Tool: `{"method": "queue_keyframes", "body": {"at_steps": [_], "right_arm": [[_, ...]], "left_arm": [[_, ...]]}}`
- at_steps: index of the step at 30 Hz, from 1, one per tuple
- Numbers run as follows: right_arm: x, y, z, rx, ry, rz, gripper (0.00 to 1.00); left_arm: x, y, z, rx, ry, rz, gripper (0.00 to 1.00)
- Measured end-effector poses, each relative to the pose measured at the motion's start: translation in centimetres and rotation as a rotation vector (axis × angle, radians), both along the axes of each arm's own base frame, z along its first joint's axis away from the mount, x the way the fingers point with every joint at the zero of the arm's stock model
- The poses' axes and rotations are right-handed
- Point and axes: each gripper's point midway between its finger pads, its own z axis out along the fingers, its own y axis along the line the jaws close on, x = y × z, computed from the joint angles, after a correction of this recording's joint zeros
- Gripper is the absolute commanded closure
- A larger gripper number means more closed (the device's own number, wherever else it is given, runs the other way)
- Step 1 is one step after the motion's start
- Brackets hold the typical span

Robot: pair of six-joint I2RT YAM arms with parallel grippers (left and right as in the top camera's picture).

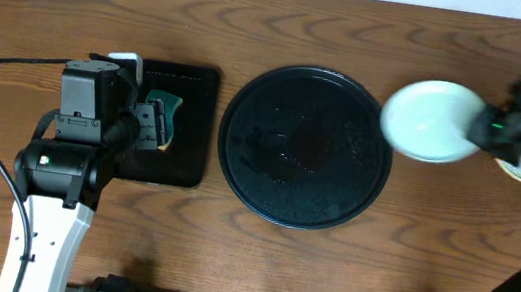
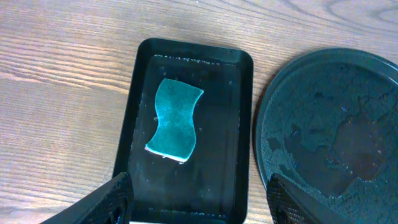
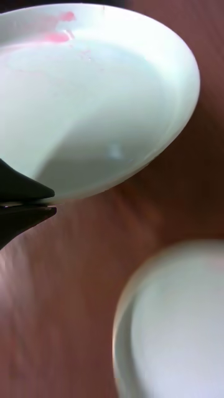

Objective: Clean dirty plates on tray and stack at the side
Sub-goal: 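Carry the plate right and stack it on the other plates, then release the plate and withdraw the right gripper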

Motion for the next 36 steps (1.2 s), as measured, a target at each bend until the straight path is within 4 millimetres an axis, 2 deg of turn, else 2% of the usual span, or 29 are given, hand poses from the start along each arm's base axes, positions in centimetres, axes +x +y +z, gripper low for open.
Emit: {"method": "queue_keyframes", "body": {"at_steps": [5, 9, 14, 16, 20, 27, 36], "right_arm": [[-2.5, -8.1, 0.3, -0.007, -0.024, -0.199, 0.99], [-4.6, -13.4, 0.7, -0.026, -0.062, -0.336, 0.99], [-6.4, -18.5, 1.7, -0.057, -0.137, -0.48, 0.99], [-6.6, -19.7, 2.2, -0.07, -0.167, -0.516, 0.99], [-5.6, -20.9, 2.1, -0.079, -0.216, -0.541, 0.99], [-3.6, -22.0, -2.5, -0.008, -0.214, -0.613, 0.99], [-0.2, -20.0, -6.2, 0.06, -0.212, -0.566, 0.99]], "left_arm": [[0.1, 0.0, -0.1, 0.0, 0.001, 0.0, 0.31], [0.1, 0.0, -0.1, 0.0, 0.001, 0.0, 0.31], [0.1, 0.0, -0.1, 0.0, 0.001, 0.0, 0.3], [0.1, 0.0, -0.1, 0.0, 0.002, 0.0, 0.31], [0.1, 0.0, 0.0, 0.0, -0.001, 0.0, 0.31], [0.2, 0.0, 0.0, 0.0, -0.003, 0.0, 0.3], [0.5, 0.0, 0.3, 0.0, -0.019, 0.0, 0.3]]}}
